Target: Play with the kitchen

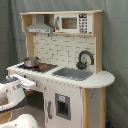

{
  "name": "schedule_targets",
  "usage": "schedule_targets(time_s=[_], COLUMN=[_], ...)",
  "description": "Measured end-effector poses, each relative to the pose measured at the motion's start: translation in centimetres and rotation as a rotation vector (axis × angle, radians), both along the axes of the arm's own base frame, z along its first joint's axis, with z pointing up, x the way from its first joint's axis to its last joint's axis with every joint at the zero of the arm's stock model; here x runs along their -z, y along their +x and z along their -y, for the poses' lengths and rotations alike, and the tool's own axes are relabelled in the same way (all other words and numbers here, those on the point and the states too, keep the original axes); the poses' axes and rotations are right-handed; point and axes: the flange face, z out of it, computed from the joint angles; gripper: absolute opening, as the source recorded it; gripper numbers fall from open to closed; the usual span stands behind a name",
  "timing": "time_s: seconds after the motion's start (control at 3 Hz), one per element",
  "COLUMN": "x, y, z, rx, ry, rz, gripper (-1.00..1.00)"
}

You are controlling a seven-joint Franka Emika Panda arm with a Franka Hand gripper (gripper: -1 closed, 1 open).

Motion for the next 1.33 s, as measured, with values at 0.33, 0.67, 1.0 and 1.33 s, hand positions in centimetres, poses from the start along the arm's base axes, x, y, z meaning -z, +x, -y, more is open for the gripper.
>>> schedule_targets(time_s=[0.33,0.67,1.0,1.33], x=[-1.9,-5.8,-10.2,-13.7], y=[-1.8,-3.9,-6.0,-7.3], z=[-1.2,-2.0,-4.1,-6.8], rx=[0.009,-0.003,-0.027,-0.049], ry=[0.047,0.112,0.178,0.242], rz=[0.053,0.113,0.184,0.239], gripper=[1.0,1.0,1.0,1.0])
